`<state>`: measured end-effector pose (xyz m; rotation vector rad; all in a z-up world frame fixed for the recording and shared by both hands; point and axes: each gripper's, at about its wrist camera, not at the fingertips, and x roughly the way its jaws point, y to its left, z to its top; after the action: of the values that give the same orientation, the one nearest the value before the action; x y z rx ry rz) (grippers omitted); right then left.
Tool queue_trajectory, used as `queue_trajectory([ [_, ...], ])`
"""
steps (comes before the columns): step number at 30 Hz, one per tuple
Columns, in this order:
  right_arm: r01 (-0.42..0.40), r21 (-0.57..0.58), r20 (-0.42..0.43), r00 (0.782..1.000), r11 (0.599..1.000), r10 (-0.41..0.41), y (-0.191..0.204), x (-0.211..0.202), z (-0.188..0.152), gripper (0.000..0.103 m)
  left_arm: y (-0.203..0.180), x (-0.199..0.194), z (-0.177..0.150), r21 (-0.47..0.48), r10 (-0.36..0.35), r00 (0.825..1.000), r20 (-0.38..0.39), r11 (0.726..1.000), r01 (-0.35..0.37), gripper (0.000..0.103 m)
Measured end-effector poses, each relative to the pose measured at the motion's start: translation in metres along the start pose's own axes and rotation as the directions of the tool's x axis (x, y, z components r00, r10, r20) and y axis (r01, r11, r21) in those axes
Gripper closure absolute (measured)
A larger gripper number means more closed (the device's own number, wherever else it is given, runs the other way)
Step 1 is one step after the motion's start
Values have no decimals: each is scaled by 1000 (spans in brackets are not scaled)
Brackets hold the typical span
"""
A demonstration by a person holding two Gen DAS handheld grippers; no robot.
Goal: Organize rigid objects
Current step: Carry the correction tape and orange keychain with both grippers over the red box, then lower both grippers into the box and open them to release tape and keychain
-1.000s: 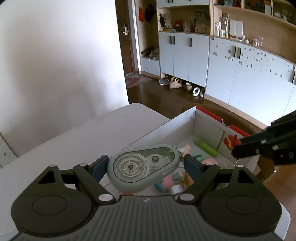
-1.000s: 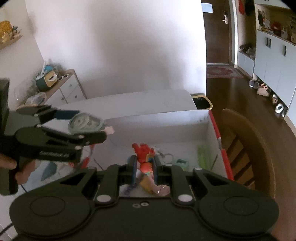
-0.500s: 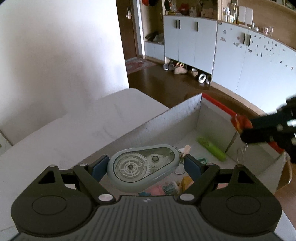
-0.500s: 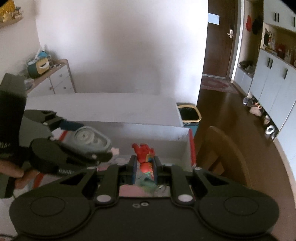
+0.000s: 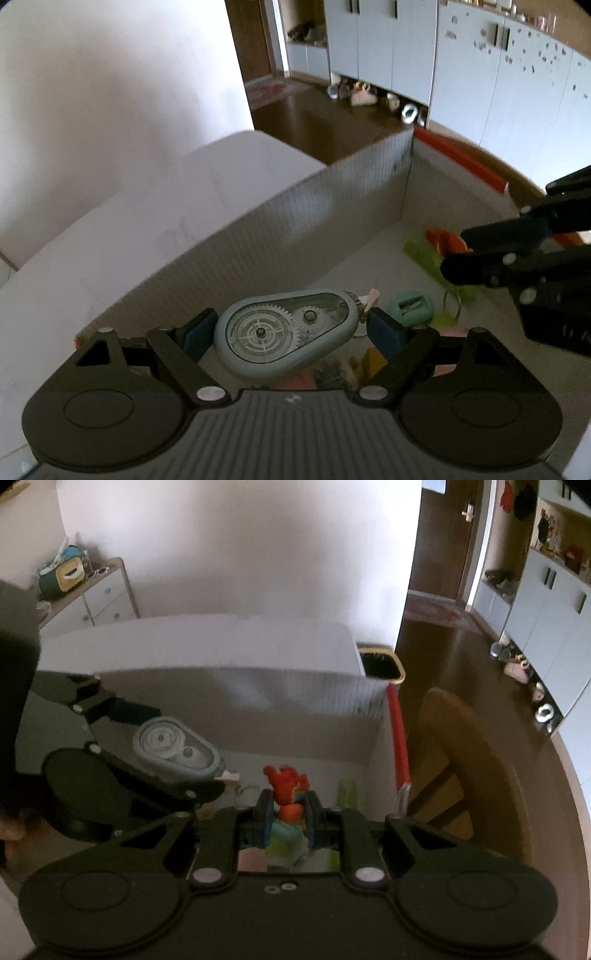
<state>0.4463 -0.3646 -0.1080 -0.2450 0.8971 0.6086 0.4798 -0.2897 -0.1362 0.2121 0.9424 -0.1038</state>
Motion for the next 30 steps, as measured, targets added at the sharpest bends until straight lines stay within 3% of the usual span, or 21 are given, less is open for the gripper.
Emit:
queue_trajectory([
  [12, -30, 26, -56, 998, 999, 31, 3, 6, -2, 82, 2, 16, -2, -23, -10, 995, -97, 1000, 8, 16],
  [18, -54, 43, -78, 995, 998, 57, 6, 5, -3, 77, 8, 13, -2, -48, -19, 994, -109, 999, 14, 15],
  [30, -80, 39, -31, 996, 996, 81, 8, -16, -5, 65, 12, -11, -6, -64, -30, 996, -81, 998, 25, 15],
])
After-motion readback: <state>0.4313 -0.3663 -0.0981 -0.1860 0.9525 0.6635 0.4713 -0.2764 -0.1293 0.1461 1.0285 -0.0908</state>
